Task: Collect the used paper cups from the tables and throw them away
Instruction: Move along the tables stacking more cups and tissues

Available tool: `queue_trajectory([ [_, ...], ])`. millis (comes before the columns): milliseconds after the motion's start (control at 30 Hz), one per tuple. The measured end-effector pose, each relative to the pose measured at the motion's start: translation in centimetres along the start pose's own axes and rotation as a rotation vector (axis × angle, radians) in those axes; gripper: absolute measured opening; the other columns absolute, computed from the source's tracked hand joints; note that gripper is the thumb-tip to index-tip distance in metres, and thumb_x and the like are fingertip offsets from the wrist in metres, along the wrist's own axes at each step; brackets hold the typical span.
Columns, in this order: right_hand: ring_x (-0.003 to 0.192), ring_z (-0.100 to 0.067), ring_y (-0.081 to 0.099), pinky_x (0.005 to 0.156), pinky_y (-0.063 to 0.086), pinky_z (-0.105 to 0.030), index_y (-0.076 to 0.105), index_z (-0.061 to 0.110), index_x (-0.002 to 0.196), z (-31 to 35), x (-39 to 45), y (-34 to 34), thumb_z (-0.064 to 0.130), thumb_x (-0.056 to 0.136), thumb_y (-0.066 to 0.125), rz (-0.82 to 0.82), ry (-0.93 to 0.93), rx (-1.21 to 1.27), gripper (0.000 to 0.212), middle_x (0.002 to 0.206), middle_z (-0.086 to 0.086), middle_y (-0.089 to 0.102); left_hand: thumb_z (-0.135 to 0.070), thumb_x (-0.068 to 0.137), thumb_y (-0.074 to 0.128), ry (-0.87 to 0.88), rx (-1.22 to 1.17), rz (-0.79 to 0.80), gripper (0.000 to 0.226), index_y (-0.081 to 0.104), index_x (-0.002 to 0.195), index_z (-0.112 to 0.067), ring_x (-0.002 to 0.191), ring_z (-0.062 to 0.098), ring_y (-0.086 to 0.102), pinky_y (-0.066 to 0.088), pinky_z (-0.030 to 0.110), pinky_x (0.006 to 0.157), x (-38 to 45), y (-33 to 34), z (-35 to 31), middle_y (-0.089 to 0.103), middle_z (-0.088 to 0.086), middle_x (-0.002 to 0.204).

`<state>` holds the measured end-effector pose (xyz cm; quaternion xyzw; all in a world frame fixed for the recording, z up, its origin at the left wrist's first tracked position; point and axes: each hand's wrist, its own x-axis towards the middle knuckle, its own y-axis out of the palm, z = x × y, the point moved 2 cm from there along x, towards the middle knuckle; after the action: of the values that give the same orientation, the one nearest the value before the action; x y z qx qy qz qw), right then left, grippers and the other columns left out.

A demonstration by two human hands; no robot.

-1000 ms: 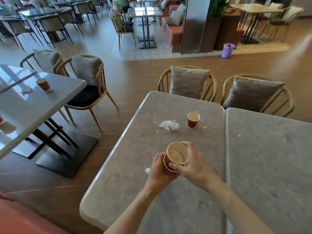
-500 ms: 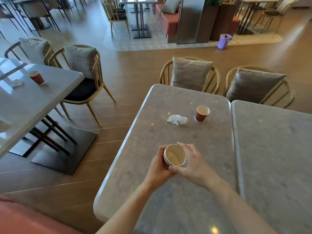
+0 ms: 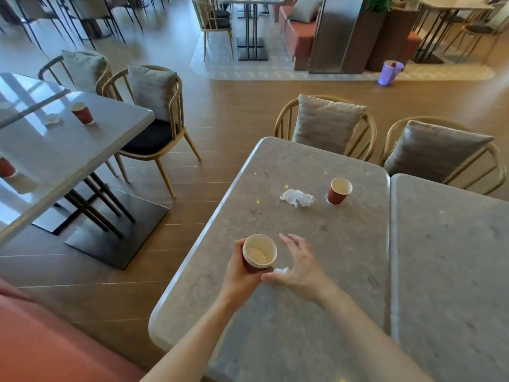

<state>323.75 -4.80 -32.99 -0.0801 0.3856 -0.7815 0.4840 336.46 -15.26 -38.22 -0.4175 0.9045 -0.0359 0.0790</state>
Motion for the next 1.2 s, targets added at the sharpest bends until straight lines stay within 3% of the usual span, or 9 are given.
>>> queue_trajectory([
  [100,0.141,-0.023,0.028,0.115,0.022,-0.029,0.036,0.011,0.149,-3.3,1.2,1.8,0.046,0.082,0.075,-0.003,0.156,0.013,0.084,0.147,-0.008,0.035,-0.018,0.062,0.086,-0.044,0.063,-0.156,0.066,0.045,0.108,-0.043,0.107,0.017,0.058,0.047,0.021,0.085,-0.2,-1.9,0.2,0.060,-0.004,0.111],
  [200,0.135,-0.027,0.035,0.109,0.028,-0.028,0.038,0.010,0.146,-6.0,1.7,4.0,0.031,0.086,0.072,0.087,0.222,-0.087,0.072,0.139,-0.011,0.040,-0.040,0.058,0.079,-0.065,0.314,-0.225,0.065,0.038,0.107,-0.051,0.113,0.012,0.043,0.031,0.034,0.098,-0.1,-3.6,-0.3,0.053,-0.030,0.105],
  [267,0.130,-0.029,0.040,0.106,0.033,-0.029,0.039,0.013,0.145,-6.8,2.2,5.2,0.024,0.086,0.069,0.135,0.223,-0.135,0.067,0.134,-0.010,0.041,-0.043,0.057,0.076,-0.095,0.354,-0.248,0.064,0.038,0.109,-0.050,0.115,0.011,0.038,0.027,0.036,0.102,-0.2,-4.3,-0.2,0.054,-0.032,0.104],
  [467,0.107,-0.027,0.059,0.099,0.045,-0.033,0.039,0.028,0.147,-7.1,3.3,8.4,0.018,0.090,0.065,0.343,0.121,-0.204,0.063,0.122,-0.004,0.036,-0.047,0.058,0.079,-0.143,0.417,-0.260,0.064,0.045,0.112,-0.051,0.113,0.008,0.035,0.032,0.041,0.104,-1.8,-5.7,1.6,0.052,-0.028,0.110],
  [633,0.105,-0.033,0.060,0.087,0.046,-0.033,0.052,0.014,0.124,-8.2,3.1,9.8,0.017,0.094,0.059,0.301,0.131,-0.235,0.031,0.117,-0.011,0.050,-0.040,0.061,0.082,-0.149,0.419,-0.239,0.065,0.052,0.118,-0.044,0.119,0.012,0.040,0.035,0.048,0.107,-2.8,-6.4,2.8,0.052,-0.027,0.116],
  [767,0.079,-0.030,0.067,0.069,0.050,-0.033,0.055,0.016,0.100,-8.8,3.3,8.7,0.017,0.097,0.055,0.244,0.161,-0.120,0.004,0.093,-0.013,0.067,-0.030,0.063,0.085,-0.150,0.361,-0.211,0.065,0.053,0.118,-0.043,0.119,0.016,0.043,0.041,0.042,0.102,-2.8,-6.1,2.8,0.058,-0.018,0.117],
  [933,0.039,-0.019,0.057,0.044,0.046,-0.023,0.064,0.017,0.076,-5.6,4.6,4.5,0.018,0.091,0.067,0.017,0.110,0.113,0.016,0.053,0.005,0.058,-0.012,0.066,0.090,-0.129,0.224,-0.195,0.068,0.056,0.122,-0.032,0.114,0.003,0.054,0.047,0.016,0.087,-2.0,-5.0,2.7,0.062,-0.008,0.114],
  [1067,0.034,-0.009,0.056,0.040,0.045,-0.020,0.064,0.020,0.068,-1.0,4.5,0.7,0.027,0.085,0.075,-0.062,-0.101,0.258,0.022,0.047,0.008,0.060,-0.008,0.065,0.089,-0.097,0.228,-0.192,0.065,0.059,0.120,-0.027,0.109,0.015,0.062,0.054,0.039,0.091,-1.5,-3.3,2.7,0.067,-0.003,0.111],
  [1200,0.058,-0.005,0.060,0.059,0.048,-0.024,0.066,0.021,0.074,2.6,3.6,0.0,0.038,0.085,0.071,0.022,-0.294,0.038,0.021,0.064,0.009,0.064,-0.012,0.065,0.085,-0.051,0.242,-0.133,0.067,0.058,0.121,-0.038,0.112,0.027,0.063,0.050,0.057,0.095,-1.2,-1.3,2.2,0.068,-0.002,0.116],
])
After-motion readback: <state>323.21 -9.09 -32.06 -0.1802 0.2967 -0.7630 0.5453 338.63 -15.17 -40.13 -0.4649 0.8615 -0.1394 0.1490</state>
